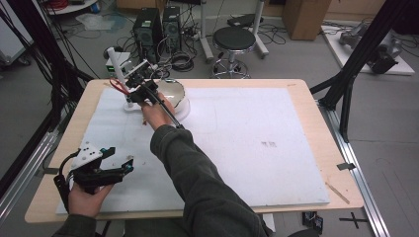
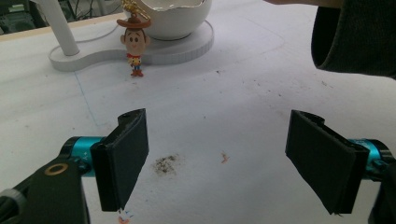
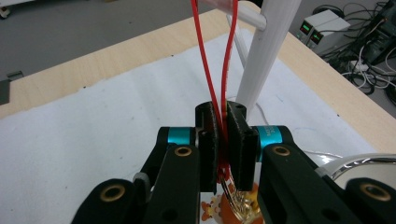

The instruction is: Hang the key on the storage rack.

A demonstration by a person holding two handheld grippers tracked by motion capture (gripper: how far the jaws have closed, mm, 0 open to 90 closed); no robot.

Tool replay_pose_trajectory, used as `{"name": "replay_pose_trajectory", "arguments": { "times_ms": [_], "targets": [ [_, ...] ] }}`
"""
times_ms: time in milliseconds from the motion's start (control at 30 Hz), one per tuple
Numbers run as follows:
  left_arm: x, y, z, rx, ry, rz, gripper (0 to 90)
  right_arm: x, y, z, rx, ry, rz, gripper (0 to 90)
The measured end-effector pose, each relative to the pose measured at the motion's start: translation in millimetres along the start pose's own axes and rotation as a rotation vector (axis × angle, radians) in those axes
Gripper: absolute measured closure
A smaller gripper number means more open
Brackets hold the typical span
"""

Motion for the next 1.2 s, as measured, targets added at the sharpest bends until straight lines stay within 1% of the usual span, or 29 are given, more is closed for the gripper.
{"name": "replay_pose_trajectory", "arguments": {
  "times_ms": [67,100,133,233,267,333,433,467,600,633,800,867,933,1000,1033,1067,1200],
  "targets": [
    [0.0,-0.1,0.2,0.001,-0.001,0.0,21.6,-2.6,-0.6,-0.3,0.005,-0.003,0.011,83.6],
    [0.0,-0.1,0.3,0.001,-0.002,0.0,21.6,-3.9,-0.9,0.1,-0.008,-0.005,0.018,83.7],
    [0.1,-0.1,0.4,0.001,-0.003,0.001,21.6,-5.8,-0.9,-1.4,0.002,-0.003,0.024,83.6],
    [0.2,-0.2,0.6,0.005,-0.002,-0.001,21.6,-9.5,-1.9,-2.7,-0.002,-0.008,0.042,83.6],
    [0.1,-0.3,0.6,0.007,-0.001,-0.001,21.6,-10.9,-2.5,-3.4,0.002,-0.015,0.044,83.6],
    [0.1,-0.3,1.0,0.006,-0.002,-0.002,21.6,-12.1,-3.3,-4.5,-0.007,-0.008,0.041,83.6],
    [-0.3,-0.2,1.2,0.003,-0.003,-0.002,21.6,-12.7,-3.0,-4.5,0.002,-0.015,0.043,83.6],
    [-0.4,-0.2,1.0,0.003,-0.004,0.0,21.6,-12.9,-2.2,-3.8,-0.001,-0.02,0.048,83.6],
    [-0.6,0.1,0.2,0.003,-0.006,-0.001,21.7,-13.6,3.9,-1.5,0.021,-0.024,0.048,83.8],
    [-0.6,0.2,0.3,0.004,-0.006,-0.002,21.6,-14.0,4.5,-1.2,0.019,-0.027,0.05,83.8],
    [0.0,0.0,0.1,0.006,-0.005,-0.003,21.6,-20.3,4.7,-2.5,0.02,-0.039,0.093,83.8],
    [0.2,-0.1,0.3,0.008,-0.005,-0.003,21.6,-22.9,4.4,-4.0,0.013,-0.037,0.094,83.8],
    [-0.1,-0.2,0.8,0.01,-0.006,-0.004,21.6,-26.2,3.4,-5.0,0.014,-0.041,0.113,83.8],
    [0.1,-0.3,1.7,0.007,-0.005,-0.003,21.6,-29.3,1.6,-6.4,0.009,-0.034,0.125,83.7],
    [0.2,-0.3,1.6,0.011,-0.004,-0.004,21.6,-30.3,0.4,-7.0,0.003,-0.039,0.132,83.7],
    [0.3,-0.3,1.8,0.01,-0.004,-0.005,21.6,-31.2,-0.9,-7.9,-0.004,-0.028,0.137,83.7],
    [0.1,-0.3,1.4,0.01,-0.006,-0.004,21.6,-32.1,-1.9,-8.7,-0.009,-0.024,0.134,82.9]
  ]
}}
Point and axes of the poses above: each handheld gripper's, and its own axes: x roughly backward along the jaws, y roughly out of its top, z roughly to its left, the point moved 3 cm from there along -x, roughly forward along the jaws, and after that the axes turned 6 degrees about -z, right-handed, at the moved point
